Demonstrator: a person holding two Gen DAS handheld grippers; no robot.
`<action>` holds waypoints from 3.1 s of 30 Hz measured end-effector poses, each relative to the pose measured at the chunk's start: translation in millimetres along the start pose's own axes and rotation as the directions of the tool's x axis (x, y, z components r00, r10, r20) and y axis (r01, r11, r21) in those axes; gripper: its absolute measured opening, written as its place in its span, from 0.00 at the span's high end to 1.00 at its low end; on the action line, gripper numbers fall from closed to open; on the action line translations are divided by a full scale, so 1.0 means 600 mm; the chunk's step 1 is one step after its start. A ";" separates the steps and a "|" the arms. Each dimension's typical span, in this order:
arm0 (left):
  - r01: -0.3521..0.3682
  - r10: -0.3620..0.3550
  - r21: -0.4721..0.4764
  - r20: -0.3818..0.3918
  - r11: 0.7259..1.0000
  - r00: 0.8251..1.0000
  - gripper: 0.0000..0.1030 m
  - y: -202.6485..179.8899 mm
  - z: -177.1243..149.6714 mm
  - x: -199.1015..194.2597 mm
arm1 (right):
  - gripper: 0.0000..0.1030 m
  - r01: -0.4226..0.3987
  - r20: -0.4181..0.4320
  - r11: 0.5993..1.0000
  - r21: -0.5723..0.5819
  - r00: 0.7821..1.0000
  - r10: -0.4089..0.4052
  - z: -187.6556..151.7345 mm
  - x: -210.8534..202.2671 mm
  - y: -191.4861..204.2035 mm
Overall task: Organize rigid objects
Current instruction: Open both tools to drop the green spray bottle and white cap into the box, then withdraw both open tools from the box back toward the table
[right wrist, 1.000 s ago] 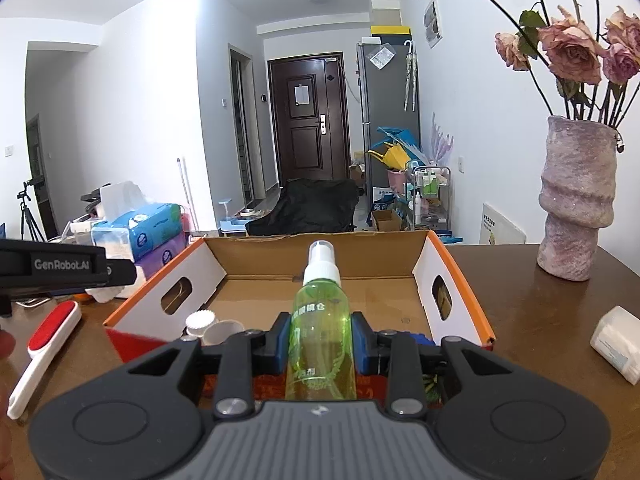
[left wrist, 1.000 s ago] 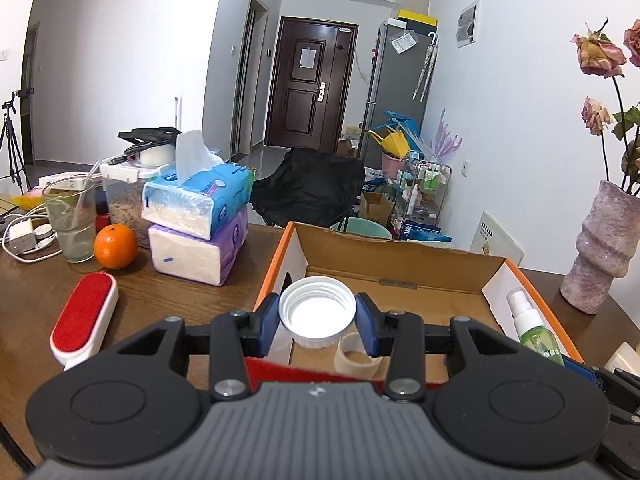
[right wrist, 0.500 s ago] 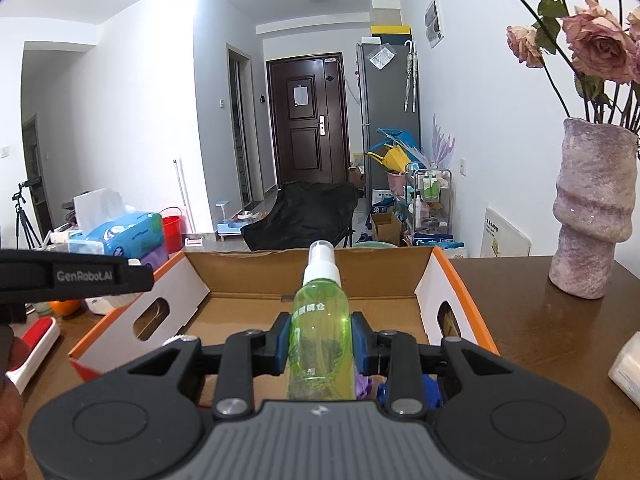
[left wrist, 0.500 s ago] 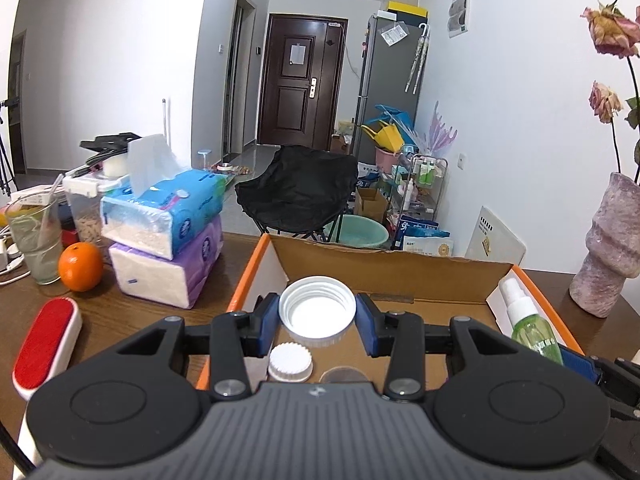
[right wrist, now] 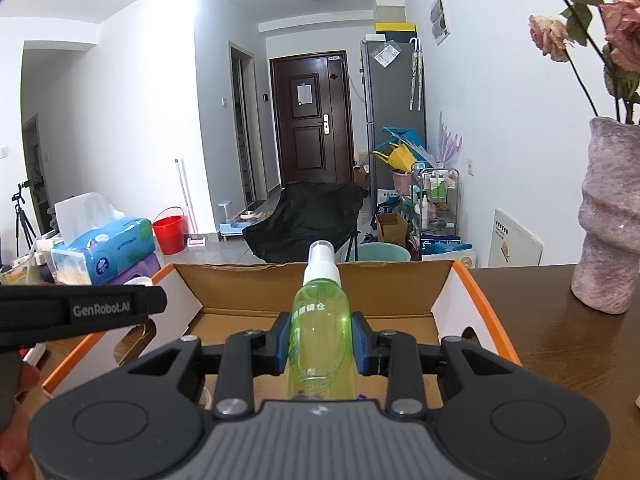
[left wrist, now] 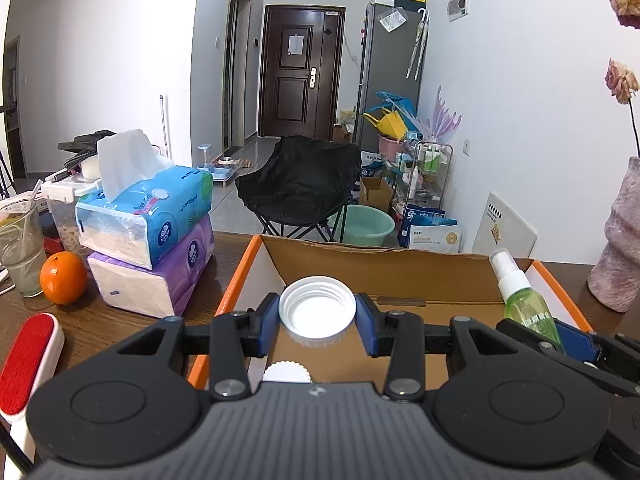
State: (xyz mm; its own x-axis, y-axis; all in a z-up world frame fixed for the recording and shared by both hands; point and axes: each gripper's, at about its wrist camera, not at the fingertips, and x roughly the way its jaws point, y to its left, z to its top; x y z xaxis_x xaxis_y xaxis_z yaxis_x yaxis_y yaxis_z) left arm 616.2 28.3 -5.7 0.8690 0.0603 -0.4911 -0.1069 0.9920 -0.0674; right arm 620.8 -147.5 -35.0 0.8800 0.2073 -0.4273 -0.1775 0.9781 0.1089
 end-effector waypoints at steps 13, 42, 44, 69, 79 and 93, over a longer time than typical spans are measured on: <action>-0.024 0.025 0.010 -0.043 1.000 0.999 0.60 0.009 -0.004 0.039 | 0.71 0.002 -0.061 1.000 -0.002 0.998 -0.002 0.000 0.046 -0.002; -0.059 0.058 0.015 0.030 0.998 0.998 0.00 0.034 0.001 -0.008 | 0.00 0.057 -0.045 0.998 -0.015 0.997 -0.058 0.003 0.013 -0.028; -0.060 0.059 0.020 0.037 0.998 0.998 0.00 0.033 0.000 -0.015 | 0.00 0.053 -0.042 0.998 -0.020 0.998 -0.054 0.004 0.010 -0.028; -0.054 0.050 0.057 0.065 0.997 0.997 0.00 0.057 -0.052 -0.121 | 0.00 0.044 0.014 0.996 -0.071 0.999 -0.043 -0.030 -0.109 -0.036; -0.065 0.062 0.046 0.055 0.997 0.997 0.00 0.077 -0.085 -0.177 | 0.00 0.056 0.009 0.996 -0.065 0.998 -0.056 -0.065 -0.177 -0.039; -0.072 0.071 0.044 0.018 0.996 0.997 0.00 0.099 -0.144 -0.246 | 0.00 0.060 -0.009 0.997 -0.054 0.998 -0.060 -0.111 -0.261 -0.038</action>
State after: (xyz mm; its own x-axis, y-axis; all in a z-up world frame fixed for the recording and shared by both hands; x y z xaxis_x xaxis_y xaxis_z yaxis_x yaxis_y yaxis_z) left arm 439.7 68.6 -12.3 0.8679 0.1328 -0.4786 -0.1476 0.9890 0.0068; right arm 457.5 -200.7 -30.0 0.8851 0.1479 -0.4412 -0.1481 0.9884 0.0342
